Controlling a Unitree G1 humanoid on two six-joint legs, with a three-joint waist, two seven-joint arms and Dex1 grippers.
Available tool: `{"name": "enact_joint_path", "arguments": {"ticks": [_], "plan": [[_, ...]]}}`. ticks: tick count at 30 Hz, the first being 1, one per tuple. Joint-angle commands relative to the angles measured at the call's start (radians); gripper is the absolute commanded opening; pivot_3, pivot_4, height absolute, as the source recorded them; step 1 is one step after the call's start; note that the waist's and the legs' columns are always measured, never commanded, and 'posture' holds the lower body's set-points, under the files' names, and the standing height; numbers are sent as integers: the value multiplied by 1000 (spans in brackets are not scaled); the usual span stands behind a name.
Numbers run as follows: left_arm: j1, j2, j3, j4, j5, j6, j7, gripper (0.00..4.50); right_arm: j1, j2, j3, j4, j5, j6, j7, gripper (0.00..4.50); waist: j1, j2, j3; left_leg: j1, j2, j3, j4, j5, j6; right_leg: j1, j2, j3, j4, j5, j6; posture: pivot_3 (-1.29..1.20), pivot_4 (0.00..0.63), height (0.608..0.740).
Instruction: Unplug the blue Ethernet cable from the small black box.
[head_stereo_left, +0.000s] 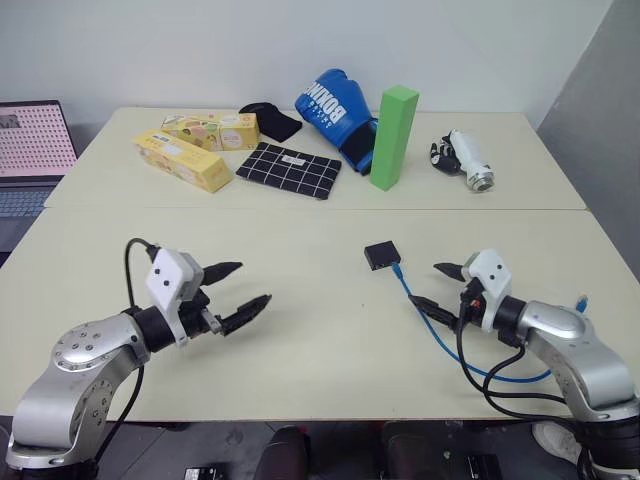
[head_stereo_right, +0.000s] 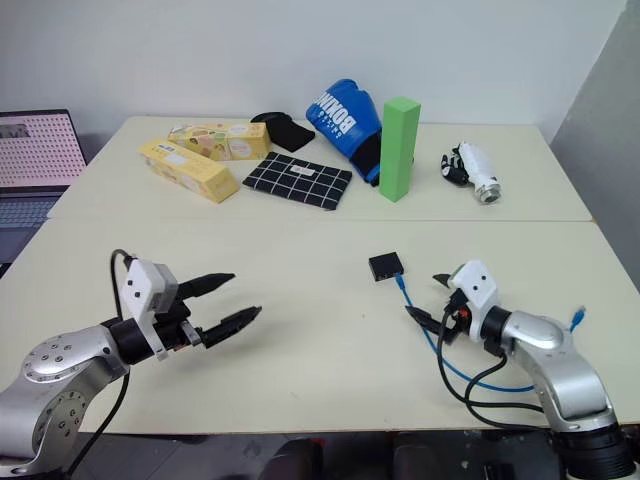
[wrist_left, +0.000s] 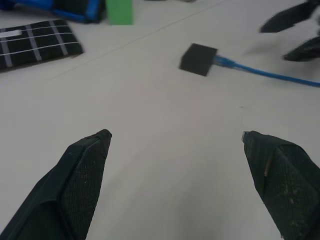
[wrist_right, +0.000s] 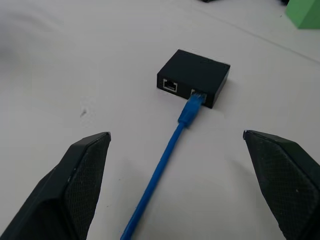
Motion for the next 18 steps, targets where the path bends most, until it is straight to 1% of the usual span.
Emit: {"name": "enact_joint_path", "arguments": {"ticks": [1,3,6,9,12,15,16,17,18], "plan": [[-32,53,-30,-34,-70,20,-114,4474,-25,86,35,-22,-31,25,-105,4500,-1,0,0,0,0,0,0,0,0,0,0,0,0,0,0,0,150,740],[-61,73,-49,-30,-89,30,-150,4474,-27,143,61,-1,-59,10,-150,4500,-2,1,0,0,0,0,0,0,0,0,1,0,0,0,0,0,150,740],[-94,88,-81,-7,-71,17,-176,4474,-27,184,101,33,-106,-15,-182,4500,-2,1,1,0,0,0,0,0,0,-1,1,0,0,0,0,0,150,740],[-129,87,-107,12,-58,10,-186,4474,-47,233,130,105,-180,-48,-261,4500,-2,1,1,0,0,0,0,0,0,-1,1,0,0,0,0,0,150,740],[-134,87,-115,18,-45,3,-183,4474,-68,285,122,169,-233,-29,-357,4500,-3,1,1,0,-1,1,0,0,0,-1,1,0,0,0,0,0,150,740],[-121,87,-111,8,-47,5,-183,4474,-70,307,120,180,-252,-18,-382,4500,-3,1,1,1,-1,0,0,0,0,-1,2,0,0,0,0,0,150,740],[-117,87,-112,5,-43,4,-182,4500,-73,317,116,183,-254,-10,-393,4137,-3,1,0,0,0,0,0,0,0,-1,2,0,0,0,0,0,150,740],[-115,87,-113,4,-41,3,-182,4500,-75,324,112,185,-255,-5,-401,4017,-3,1,0,0,0,0,0,0,0,-1,2,0,0,0,0,0,150,740],[-113,86,-114,3,-39,2,-180,4500,-79,327,112,186,-259,5,-407,3773,-3,1,0,1,0,0,0,0,0,-1,2,0,0,0,0,0,150,740]]}}
